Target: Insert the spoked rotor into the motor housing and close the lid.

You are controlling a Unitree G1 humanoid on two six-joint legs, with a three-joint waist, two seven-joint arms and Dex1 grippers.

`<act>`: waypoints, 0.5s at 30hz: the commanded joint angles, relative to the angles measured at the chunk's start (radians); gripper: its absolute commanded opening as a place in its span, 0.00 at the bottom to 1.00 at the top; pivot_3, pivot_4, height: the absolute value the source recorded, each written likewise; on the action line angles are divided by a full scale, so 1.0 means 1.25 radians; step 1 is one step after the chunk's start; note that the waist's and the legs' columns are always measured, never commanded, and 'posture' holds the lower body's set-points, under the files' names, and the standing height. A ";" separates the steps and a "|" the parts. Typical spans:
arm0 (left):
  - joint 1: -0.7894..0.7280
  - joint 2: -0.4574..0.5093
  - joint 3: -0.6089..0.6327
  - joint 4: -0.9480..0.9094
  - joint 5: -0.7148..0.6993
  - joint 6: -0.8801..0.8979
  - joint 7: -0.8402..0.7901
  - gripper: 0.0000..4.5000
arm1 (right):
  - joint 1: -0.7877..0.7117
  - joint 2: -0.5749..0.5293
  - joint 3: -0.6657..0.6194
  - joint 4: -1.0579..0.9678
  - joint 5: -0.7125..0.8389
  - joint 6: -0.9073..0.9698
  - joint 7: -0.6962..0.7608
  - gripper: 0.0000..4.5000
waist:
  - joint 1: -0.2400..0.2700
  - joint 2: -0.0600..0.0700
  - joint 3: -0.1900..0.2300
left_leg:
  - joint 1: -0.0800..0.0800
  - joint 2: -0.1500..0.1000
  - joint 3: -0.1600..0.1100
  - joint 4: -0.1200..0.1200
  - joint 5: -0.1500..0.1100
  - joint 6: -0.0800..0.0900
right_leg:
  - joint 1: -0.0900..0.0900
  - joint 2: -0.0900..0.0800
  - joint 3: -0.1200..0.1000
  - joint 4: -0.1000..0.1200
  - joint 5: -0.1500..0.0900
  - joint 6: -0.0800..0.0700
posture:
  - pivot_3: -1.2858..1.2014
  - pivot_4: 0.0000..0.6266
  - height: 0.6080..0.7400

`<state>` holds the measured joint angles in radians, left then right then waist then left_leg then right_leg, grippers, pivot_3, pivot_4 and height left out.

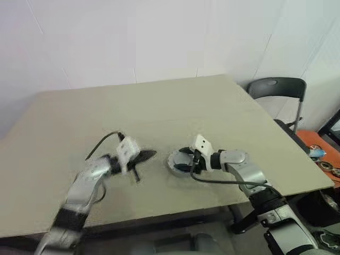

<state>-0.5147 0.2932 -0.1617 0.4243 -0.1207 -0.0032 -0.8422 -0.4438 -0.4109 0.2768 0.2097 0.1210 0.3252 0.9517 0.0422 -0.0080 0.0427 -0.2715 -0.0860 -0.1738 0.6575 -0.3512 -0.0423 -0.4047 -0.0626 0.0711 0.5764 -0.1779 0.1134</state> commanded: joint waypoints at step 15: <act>-0.184 -0.086 0.023 0.335 0.013 -0.228 -0.084 0.00 | 0.003 0.022 0.010 -0.018 -0.008 0.026 -0.013 0.71 | -0.042 0.000 -0.001 | -0.011 0.004 0.005 -0.004 -0.002 -0.001 | -0.017 0.000 0.001 0.001 0.003 0.001 | 0.52 0.00 1.00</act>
<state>-0.7203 0.1691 -0.1691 0.8716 -0.0746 -0.2715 -0.9369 -0.4446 -0.3767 0.2892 0.1813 0.1219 0.3445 0.9372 -0.0101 -0.0077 0.0409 -0.2853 -0.0804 -0.1671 0.6524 -0.3531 -0.0433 -0.4251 -0.0619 0.0726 0.5776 -0.1745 0.1145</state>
